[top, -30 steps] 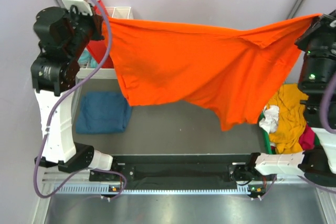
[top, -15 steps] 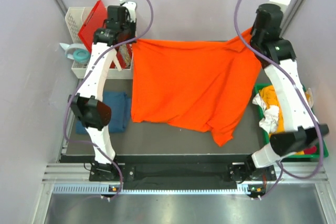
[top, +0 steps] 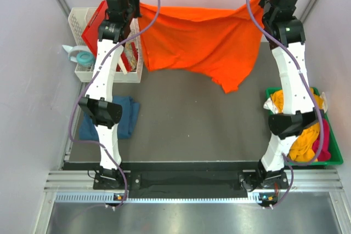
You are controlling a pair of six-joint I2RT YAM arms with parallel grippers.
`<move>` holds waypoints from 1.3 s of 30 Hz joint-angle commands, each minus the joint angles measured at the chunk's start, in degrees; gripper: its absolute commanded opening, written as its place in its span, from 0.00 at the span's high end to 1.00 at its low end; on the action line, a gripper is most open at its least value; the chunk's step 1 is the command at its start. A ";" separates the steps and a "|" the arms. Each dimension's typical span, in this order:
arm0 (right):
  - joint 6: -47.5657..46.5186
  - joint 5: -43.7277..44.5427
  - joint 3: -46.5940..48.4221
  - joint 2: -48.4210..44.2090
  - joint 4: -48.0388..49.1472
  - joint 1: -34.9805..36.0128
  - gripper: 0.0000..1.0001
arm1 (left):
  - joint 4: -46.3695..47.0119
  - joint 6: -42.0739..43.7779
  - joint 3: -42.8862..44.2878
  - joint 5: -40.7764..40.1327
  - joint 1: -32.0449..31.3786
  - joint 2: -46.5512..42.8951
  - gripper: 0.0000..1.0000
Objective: Fold and stack the t-shirts
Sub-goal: Flatten out the tshirt
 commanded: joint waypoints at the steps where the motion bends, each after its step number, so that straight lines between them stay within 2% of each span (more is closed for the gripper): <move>1: -4.12 1.33 1.49 -8.73 8.11 4.07 1.00 | 15.18 1.14 -0.25 -2.39 -0.08 -7.45 1.00; 3: -3.68 2.12 -2.12 -10.84 8.20 4.07 1.00 | 16.51 -0.27 -4.98 -3.10 0.10 -8.68 1.00; 6: -3.94 3.00 -15.54 -14.96 13.44 4.16 1.00 | 16.61 -2.99 -12.36 -3.63 0.10 -9.04 1.00; 7: -3.59 2.91 -23.68 -16.37 14.43 4.16 1.00 | 16.17 -3.60 -14.48 -3.45 0.10 -9.39 1.00; 9: -2.46 3.70 -28.92 -19.27 13.74 4.60 1.00 | 13.54 -4.84 -21.84 -2.75 0.10 -10.61 1.00; 11: -2.53 4.67 -37.00 -23.82 14.00 6.61 1.00 | 12.56 -7.65 -29.14 -1.09 0.10 -16.05 1.00; 12: -2.88 6.32 -40.08 -25.77 15.04 7.58 1.00 | 13.08 -7.74 -37.80 1.62 0.10 -18.68 1.00; 13: -4.02 7.21 -45.85 -28.05 15.31 9.76 1.00 | 13.09 -8.00 -41.28 2.43 0.01 -23.93 1.00; 17: -5.96 13.27 -55.21 -42.44 15.41 16.89 1.00 | 3.78 -9.23 -46.49 4.19 0.01 -33.19 1.00; 21: -8.06 24.05 -52.08 -49.77 11.02 26.28 1.00 | -1.93 -11.08 -43.61 6.47 0.01 -40.49 1.00; 23: -12.19 29.43 -49.44 -51.09 11.36 34.72 1.00 | -3.26 -11.87 -42.20 9.28 0.01 -44.45 1.00; 24: -16.82 35.55 -46.81 -51.10 13.45 38.14 1.00 | -3.61 -11.96 -40.80 9.47 0.01 -45.59 1.00; 25: -20.26 38.83 -46.00 -51.01 15.99 45.05 1.00 | -4.13 -11.96 -40.26 9.55 0.10 -48.04 1.00; 26: -24.64 41.91 -45.65 -50.93 19.76 48.60 1.00 | -4.05 -11.61 -40.08 9.56 0.19 -49.37 1.00; 27: -36.17 46.90 -46.60 -50.84 30.94 51.68 1.00 | -3.96 -11.09 -40.08 9.29 0.27 -50.51 1.00; 28: -42.46 48.51 -47.48 -50.75 38.44 56.49 1.00 | -4.05 -10.30 -40.17 8.60 0.28 -52.44 1.00; 29: -48.44 49.40 -48.27 -49.88 50.88 57.85 1.00 | -4.14 -9.68 -40.34 7.89 0.36 -53.06 1.00; 30: -55.55 50.02 -48.37 -49.17 54.13 58.47 1.00 | -4.22 -9.24 -40.61 7.54 0.45 -53.68 1.00; 31: -56.67 50.02 -47.67 -47.34 55.12 58.56 1.00 | -4.31 -8.71 -40.78 7.27 0.45 -54.30 1.00; 35: -55.89 46.16 -46.26 -45.04 55.49 56.73 1.00 | -3.35 -8.53 -43.06 7.27 0.54 -54.04 1.00; 36: -53.54 45.02 -45.39 -44.43 53.92 55.41 1.00 | -3.09 -8.62 -43.50 7.18 0.63 -53.08 1.00; 37: -50.03 43.79 -44.51 -43.38 50.42 50.79 1.00 | -2.74 -8.45 -43.94 7.18 0.63 -52.46 1.00; 38: -44.34 41.96 -43.02 -42.84 36.12 47.61 1.00 | -2.30 -8.36 -44.73 7.27 0.63 -51.59 1.00; 39: -28.19 34.11 -37.96 -42.06 26.23 43.49 1.00 | -0.90 -7.92 -45.17 7.44 0.63 -49.58 1.00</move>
